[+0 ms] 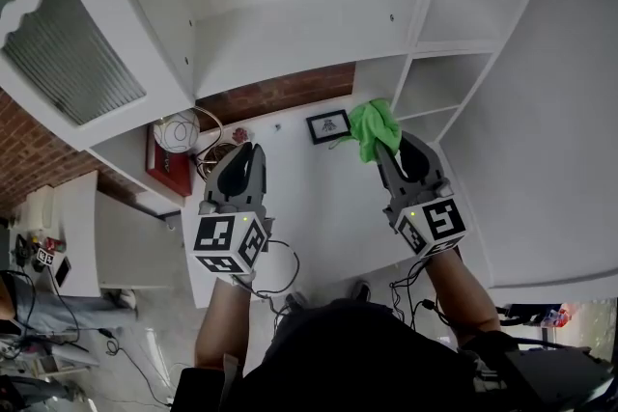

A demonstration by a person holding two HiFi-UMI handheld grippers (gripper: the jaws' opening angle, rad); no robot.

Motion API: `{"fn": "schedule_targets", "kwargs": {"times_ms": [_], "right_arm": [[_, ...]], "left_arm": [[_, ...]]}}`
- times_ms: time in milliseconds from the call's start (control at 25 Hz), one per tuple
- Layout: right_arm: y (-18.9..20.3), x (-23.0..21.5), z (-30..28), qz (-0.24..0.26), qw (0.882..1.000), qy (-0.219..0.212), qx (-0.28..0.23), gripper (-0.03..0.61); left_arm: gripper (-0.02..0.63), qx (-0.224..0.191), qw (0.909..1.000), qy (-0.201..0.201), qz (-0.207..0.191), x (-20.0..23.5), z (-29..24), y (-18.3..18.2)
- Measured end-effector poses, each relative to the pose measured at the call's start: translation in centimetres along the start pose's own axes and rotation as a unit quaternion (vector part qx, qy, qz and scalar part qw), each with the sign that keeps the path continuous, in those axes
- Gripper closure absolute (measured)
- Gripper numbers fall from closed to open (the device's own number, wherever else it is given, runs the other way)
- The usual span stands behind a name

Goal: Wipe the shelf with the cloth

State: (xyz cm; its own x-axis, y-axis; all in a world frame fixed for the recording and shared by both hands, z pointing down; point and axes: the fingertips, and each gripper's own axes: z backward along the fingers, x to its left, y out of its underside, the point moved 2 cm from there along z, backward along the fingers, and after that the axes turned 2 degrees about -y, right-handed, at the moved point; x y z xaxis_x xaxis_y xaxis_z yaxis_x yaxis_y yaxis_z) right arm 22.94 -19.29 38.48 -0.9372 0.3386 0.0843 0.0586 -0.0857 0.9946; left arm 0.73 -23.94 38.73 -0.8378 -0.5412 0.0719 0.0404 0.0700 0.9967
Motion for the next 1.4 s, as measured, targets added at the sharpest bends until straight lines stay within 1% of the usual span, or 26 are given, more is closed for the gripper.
{"fn": "schedule_targets", "kwargs": {"times_ms": [200, 520, 1400], "right_arm": [[0.2, 0.2, 0.0, -0.008, 1.0, -0.01, -0.002, 0.483], [0.0, 0.5, 0.3, -0.007, 1.0, -0.017, -0.004, 0.483], [-0.7, 1.0, 1.3, -0.004, 1.0, -0.016, -0.01, 0.488]], "left_arm": [[0.568, 0.002, 1.0, -0.005, 0.001, -0.1, 0.2, 0.3], [0.568, -0.004, 1.0, -0.005, 0.001, -0.4, 0.3, 0.1], [0.568, -0.003, 1.0, 0.008, 0.003, -1.1, 0.3, 0.1]]}}
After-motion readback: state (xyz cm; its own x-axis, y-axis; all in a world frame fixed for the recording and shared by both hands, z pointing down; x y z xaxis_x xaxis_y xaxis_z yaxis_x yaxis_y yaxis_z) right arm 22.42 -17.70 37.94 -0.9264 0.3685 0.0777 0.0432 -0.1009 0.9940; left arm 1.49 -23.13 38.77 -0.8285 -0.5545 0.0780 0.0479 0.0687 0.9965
